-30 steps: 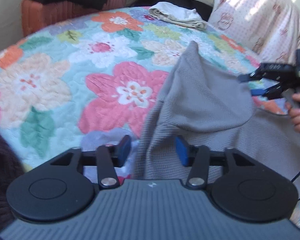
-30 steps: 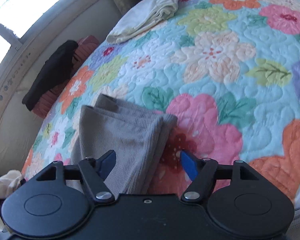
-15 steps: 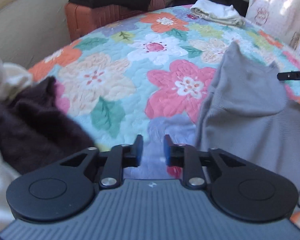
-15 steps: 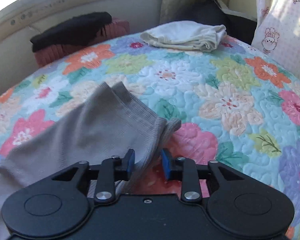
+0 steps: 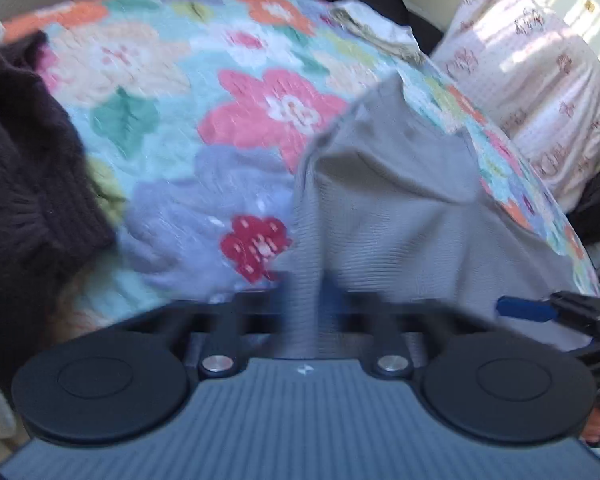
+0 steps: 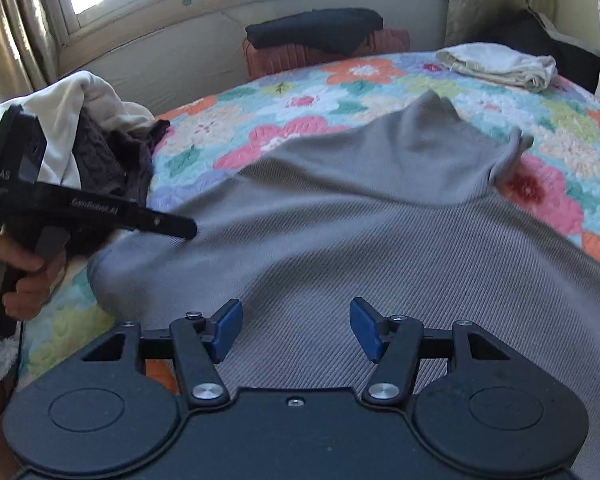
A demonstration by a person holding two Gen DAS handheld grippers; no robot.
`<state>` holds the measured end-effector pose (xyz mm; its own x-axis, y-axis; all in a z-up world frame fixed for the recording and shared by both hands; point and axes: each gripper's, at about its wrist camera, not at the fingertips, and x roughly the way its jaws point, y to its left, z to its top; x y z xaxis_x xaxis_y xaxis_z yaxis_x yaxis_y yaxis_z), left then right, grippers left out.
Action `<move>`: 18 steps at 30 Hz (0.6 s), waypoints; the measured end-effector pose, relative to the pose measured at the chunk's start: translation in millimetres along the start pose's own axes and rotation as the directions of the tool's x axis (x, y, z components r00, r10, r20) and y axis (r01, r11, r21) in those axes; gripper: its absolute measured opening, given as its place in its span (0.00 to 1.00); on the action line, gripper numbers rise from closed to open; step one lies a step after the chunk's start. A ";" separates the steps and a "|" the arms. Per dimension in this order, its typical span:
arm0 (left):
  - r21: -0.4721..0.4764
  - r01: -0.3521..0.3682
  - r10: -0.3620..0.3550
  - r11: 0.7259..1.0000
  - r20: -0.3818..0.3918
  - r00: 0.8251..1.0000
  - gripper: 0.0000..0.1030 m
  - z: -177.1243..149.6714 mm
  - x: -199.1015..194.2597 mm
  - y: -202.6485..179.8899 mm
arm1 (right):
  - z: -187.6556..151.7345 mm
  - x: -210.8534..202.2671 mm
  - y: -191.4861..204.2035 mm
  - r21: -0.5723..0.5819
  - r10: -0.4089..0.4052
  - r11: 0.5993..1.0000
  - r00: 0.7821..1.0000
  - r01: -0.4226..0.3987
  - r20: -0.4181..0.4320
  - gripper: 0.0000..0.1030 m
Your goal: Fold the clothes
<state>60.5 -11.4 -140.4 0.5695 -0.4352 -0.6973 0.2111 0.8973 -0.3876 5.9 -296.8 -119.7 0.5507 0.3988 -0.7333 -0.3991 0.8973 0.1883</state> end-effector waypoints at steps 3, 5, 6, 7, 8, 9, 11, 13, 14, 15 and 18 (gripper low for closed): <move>0.193 -0.122 0.100 0.974 0.118 0.988 0.06 9.5 -31.4 -31.1 | -18.3 -0.1 0.5 0.026 -0.005 1.000 1.000 0.005 -0.022 0.63; 0.162 -0.115 0.101 0.980 0.092 0.991 0.06 16.8 -37.4 -30.8 | -25.3 -4.9 -0.6 0.035 0.029 0.999 0.999 -0.028 -0.031 0.63; 0.139 -0.119 0.111 0.983 0.062 0.992 0.06 17.1 -33.3 -26.9 | -28.2 -6.4 1.1 0.021 0.033 0.999 0.999 -0.033 -0.037 0.64; 0.127 -0.144 0.141 0.981 0.029 0.990 0.06 13.3 -23.9 -21.7 | -31.0 -7.6 2.8 0.008 0.036 0.999 0.998 -0.036 -0.044 0.64; 0.122 -0.171 0.173 0.978 -0.004 0.985 0.06 8.3 -13.6 -16.1 | -32.8 -5.7 4.8 -0.007 0.025 1.000 0.998 -0.026 -0.055 0.65; 0.124 -0.200 0.206 0.972 -0.037 0.978 0.08 1.8 -2.0 -9.9 | -34.6 -3.9 6.8 -0.023 0.014 1.000 0.998 -0.015 -0.066 0.65; 0.088 -0.202 0.207 0.975 -0.049 0.977 0.11 -2.4 3.4 -0.4 | -37.6 -0.2 11.8 -0.053 -0.011 0.999 0.997 0.007 -0.080 0.65; 0.059 -0.196 0.198 0.979 -0.031 0.980 0.13 -0.2 -4.7 3.1 | -37.7 0.6 17.3 -0.076 -0.033 0.997 0.996 0.027 -0.081 0.68; 0.060 -0.202 0.203 0.977 -0.012 0.979 0.20 1.3 -9.6 2.5 | -37.6 0.8 19.5 -0.082 -0.034 0.996 0.996 0.028 -0.083 0.72; 0.077 -0.218 0.218 0.973 0.010 0.976 0.27 1.9 -13.1 0.5 | -37.5 1.0 21.7 -0.089 -0.036 0.996 0.996 0.028 -0.086 0.73; 0.107 -0.231 0.228 0.967 0.037 0.973 0.31 2.6 -21.2 -3.2 | -34.0 -1.1 23.9 -0.109 -0.040 0.994 0.995 0.030 -0.094 0.75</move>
<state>49.9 -4.8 -122.8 0.6318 -0.2157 -0.7445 0.1573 0.9762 -0.1494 -29.2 -282.3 -136.7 0.4946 0.3428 -0.7987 -0.4602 0.8828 0.0940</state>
